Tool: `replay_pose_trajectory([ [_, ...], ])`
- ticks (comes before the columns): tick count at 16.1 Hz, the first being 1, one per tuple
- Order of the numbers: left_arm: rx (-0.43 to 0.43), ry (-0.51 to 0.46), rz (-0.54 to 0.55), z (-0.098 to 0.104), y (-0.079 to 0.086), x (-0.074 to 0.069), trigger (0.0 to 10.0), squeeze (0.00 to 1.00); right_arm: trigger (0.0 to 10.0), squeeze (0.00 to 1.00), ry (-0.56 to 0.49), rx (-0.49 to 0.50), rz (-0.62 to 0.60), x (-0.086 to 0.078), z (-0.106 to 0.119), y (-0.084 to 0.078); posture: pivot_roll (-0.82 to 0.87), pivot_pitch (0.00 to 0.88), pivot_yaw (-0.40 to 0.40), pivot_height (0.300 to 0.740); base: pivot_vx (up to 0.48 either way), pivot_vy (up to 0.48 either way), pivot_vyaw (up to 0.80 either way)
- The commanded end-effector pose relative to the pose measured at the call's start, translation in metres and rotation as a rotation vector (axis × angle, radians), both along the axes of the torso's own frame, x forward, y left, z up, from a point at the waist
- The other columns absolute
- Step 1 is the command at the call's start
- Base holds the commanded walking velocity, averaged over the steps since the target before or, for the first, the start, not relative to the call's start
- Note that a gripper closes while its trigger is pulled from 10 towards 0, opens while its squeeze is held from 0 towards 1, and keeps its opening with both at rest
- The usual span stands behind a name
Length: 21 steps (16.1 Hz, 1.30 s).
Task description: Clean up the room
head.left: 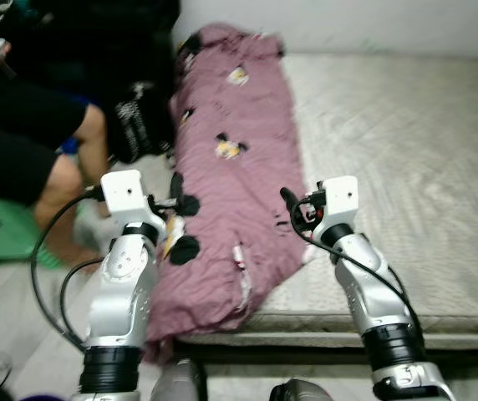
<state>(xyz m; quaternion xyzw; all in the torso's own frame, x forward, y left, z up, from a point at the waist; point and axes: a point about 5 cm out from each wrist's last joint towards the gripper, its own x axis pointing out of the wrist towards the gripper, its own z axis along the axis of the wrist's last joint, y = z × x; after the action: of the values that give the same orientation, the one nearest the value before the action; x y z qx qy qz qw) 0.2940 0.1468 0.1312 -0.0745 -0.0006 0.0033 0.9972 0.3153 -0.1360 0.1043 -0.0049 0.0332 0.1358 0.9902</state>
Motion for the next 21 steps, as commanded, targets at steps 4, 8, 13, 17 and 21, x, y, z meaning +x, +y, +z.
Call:
replay_pose_trajectory([
  [4, 0.016, 0.034, 0.004, -0.007, 0.009, -0.015, 10.0, 0.00, 10.0, 0.00, 0.015, -0.031, -0.041, -0.011, -0.005, -0.006, 0.00, 0.085, 0.016, 0.740, 0.000, 0.000, 0.00],
  [8, 0.008, 0.022, 0.003, -0.001, 0.007, -0.009, 10.0, 0.00, 10.0, 0.00, 0.019, -0.005, -0.033, -0.013, -0.003, -0.002, 0.01, 0.097, 0.009, 0.740, 0.000, 0.000, 0.00],
  [13, 0.009, 0.035, 0.001, -0.004, 0.008, -0.013, 10.0, 0.00, 10.0, 0.00, 0.026, 0.006, -0.023, -0.016, -0.003, -0.002, 0.01, 0.110, 0.003, 0.718, 0.000, 0.000, 0.00],
  [17, 0.003, 0.038, 0.021, -0.005, 0.008, -0.013, 10.0, 0.00, 10.0, 0.00, 0.027, 0.004, -0.003, -0.017, -0.002, -0.002, 0.00, 0.127, -0.007, 0.669, 0.000, 0.000, 0.00],
  [21, 0.003, 0.038, 0.030, -0.004, 0.007, -0.012, 10.0, 0.00, 10.0, 0.00, 0.023, 0.009, 0.006, -0.017, -0.001, -0.002, 0.00, 0.132, -0.008, 0.644, 0.000, 0.000, 0.00],
])
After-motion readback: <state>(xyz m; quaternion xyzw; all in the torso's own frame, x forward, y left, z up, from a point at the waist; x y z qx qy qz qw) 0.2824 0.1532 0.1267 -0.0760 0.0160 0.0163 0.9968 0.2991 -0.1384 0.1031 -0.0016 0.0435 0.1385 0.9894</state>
